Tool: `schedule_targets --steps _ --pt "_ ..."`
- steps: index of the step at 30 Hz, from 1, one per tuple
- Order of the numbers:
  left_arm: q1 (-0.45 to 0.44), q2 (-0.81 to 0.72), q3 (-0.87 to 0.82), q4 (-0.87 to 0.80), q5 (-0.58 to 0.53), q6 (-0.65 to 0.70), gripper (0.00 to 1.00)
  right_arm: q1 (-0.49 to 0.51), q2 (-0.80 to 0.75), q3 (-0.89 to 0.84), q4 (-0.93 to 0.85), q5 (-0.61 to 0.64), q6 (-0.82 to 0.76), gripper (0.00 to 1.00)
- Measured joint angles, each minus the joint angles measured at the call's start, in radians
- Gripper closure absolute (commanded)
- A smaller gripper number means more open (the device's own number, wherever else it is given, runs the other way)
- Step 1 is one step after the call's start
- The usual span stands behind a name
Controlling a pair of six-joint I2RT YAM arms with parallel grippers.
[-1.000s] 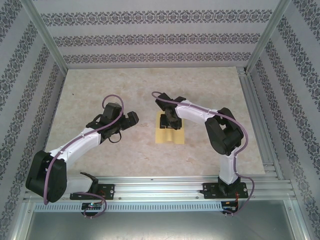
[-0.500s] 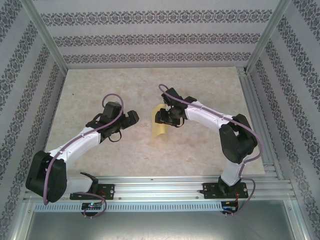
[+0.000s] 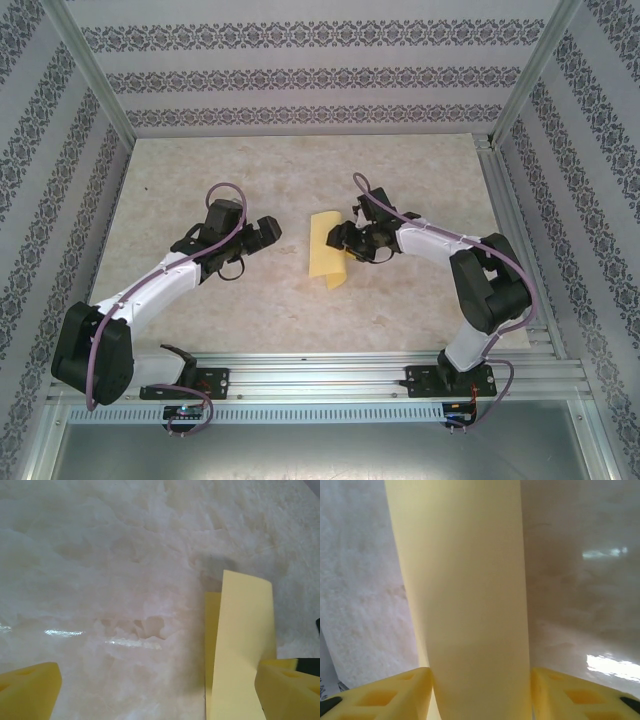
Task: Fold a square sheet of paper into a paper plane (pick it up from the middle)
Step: Fold the square sheet of paper in half at the center of the table.
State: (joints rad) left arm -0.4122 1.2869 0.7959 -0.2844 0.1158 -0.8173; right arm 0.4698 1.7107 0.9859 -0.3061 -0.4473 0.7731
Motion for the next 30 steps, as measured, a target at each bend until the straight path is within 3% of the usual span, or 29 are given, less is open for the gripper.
schedule_targets --steps 8,17,21,24,30 --pt "0.000 0.065 0.011 0.083 0.114 -0.002 0.00 -0.045 -0.003 -0.061 0.013 0.000 -0.014 0.34" --pt "-0.051 0.178 0.090 0.120 0.207 -0.002 0.04 -0.087 -0.046 -0.064 -0.055 0.013 -0.100 0.33" --pt "-0.082 0.218 0.121 0.132 0.227 -0.004 0.16 -0.106 -0.051 -0.064 -0.106 0.019 -0.164 0.34" --pt "-0.100 0.248 0.130 0.145 0.242 -0.013 0.36 -0.108 -0.047 -0.052 -0.158 0.019 -0.217 0.34" --pt "-0.129 0.290 0.134 0.167 0.246 -0.040 0.49 -0.108 -0.020 0.013 -0.246 0.039 -0.305 0.34"
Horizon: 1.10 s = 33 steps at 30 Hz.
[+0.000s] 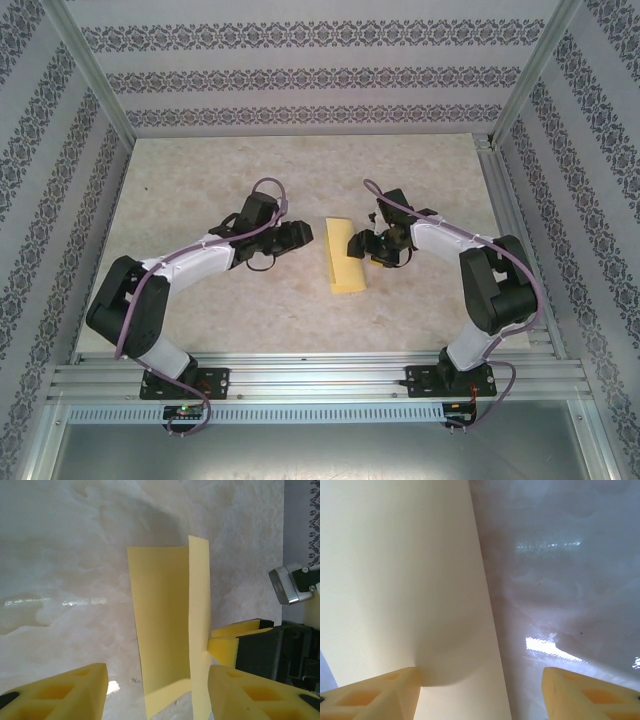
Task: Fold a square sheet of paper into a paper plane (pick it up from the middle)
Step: Fold the square sheet of paper in half at the center of the table.
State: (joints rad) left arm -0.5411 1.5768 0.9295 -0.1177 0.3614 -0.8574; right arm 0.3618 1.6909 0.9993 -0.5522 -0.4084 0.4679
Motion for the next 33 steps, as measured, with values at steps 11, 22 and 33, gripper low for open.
schedule_targets --steps 11,22,33 --pt "-0.058 0.058 0.021 0.043 -0.008 -0.051 0.62 0.053 0.048 0.040 -0.064 0.112 -0.022 0.33" --pt "-0.063 0.076 0.021 0.081 -0.028 -0.095 0.66 0.082 0.055 0.051 -0.060 0.200 0.041 0.32" --pt "-0.063 0.102 0.024 0.089 -0.027 -0.096 0.68 0.097 0.088 0.066 -0.056 0.221 0.065 0.31"
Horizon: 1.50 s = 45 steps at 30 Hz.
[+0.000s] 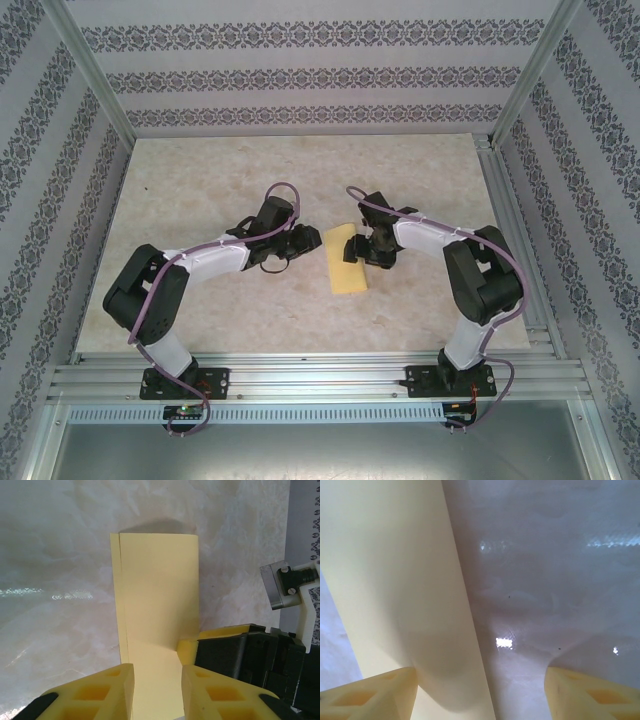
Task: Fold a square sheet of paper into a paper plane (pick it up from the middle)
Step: Fold the square sheet of paper in half at the center of the table.
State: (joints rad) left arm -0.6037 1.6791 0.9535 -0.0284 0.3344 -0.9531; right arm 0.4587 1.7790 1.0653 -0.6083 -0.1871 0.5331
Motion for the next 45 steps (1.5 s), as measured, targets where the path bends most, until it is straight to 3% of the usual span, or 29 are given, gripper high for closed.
schedule_targets --steps 45 --pt "-0.010 0.027 0.029 0.008 0.001 -0.007 0.70 0.006 0.031 0.039 -0.036 -0.003 -0.057 0.28"
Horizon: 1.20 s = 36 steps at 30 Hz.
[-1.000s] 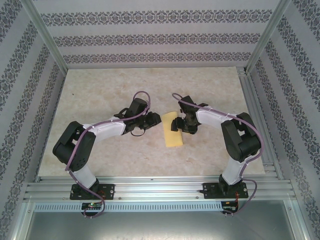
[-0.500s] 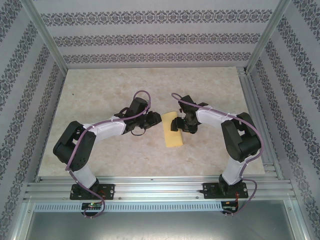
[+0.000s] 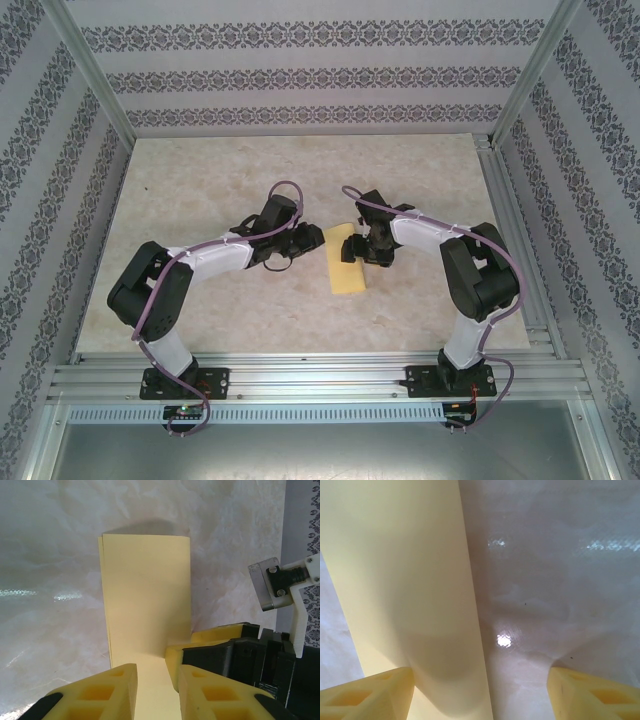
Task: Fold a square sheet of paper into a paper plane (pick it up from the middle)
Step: Fold the square sheet of paper in half at the center of the table, then hold the square sheet of paper at the center of the table.
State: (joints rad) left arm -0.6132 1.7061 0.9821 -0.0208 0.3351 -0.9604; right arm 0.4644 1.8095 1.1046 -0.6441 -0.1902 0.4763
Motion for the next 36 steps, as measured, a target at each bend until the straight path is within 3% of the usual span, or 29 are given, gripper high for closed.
schedule_targets --steps 18,36 --pt "-0.003 0.015 0.003 0.000 0.000 -0.011 0.70 0.001 0.005 0.007 -0.010 0.018 0.016 0.28" --pt "-0.034 0.166 0.048 0.085 0.049 -0.081 0.80 0.007 0.008 0.009 -0.011 0.032 0.023 0.29"
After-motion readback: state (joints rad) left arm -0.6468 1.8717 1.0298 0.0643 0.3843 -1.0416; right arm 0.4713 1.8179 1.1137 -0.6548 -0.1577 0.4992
